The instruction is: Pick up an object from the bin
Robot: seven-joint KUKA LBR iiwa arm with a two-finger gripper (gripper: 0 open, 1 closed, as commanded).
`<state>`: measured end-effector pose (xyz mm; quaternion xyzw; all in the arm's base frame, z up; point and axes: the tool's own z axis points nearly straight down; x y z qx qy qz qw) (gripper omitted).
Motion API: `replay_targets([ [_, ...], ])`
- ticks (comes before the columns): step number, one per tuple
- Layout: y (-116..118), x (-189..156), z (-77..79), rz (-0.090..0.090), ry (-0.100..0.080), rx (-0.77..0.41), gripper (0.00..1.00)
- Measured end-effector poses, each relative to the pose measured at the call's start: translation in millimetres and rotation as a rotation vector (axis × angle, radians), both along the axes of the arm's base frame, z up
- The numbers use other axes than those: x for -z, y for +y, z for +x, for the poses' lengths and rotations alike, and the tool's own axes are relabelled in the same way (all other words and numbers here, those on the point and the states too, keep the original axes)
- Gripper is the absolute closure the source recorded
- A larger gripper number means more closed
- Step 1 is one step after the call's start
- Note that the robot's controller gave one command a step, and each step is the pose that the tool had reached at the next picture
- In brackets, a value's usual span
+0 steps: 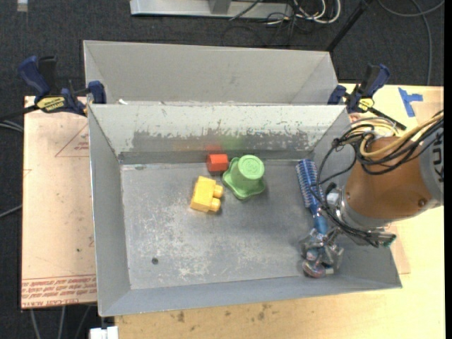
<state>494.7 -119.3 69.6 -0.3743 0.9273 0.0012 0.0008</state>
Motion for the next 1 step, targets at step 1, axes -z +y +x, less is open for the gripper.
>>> replay_targets([
  [1, 20.5, -130.6, 17.3, -0.003, -0.011, -0.001, 1.0],
])
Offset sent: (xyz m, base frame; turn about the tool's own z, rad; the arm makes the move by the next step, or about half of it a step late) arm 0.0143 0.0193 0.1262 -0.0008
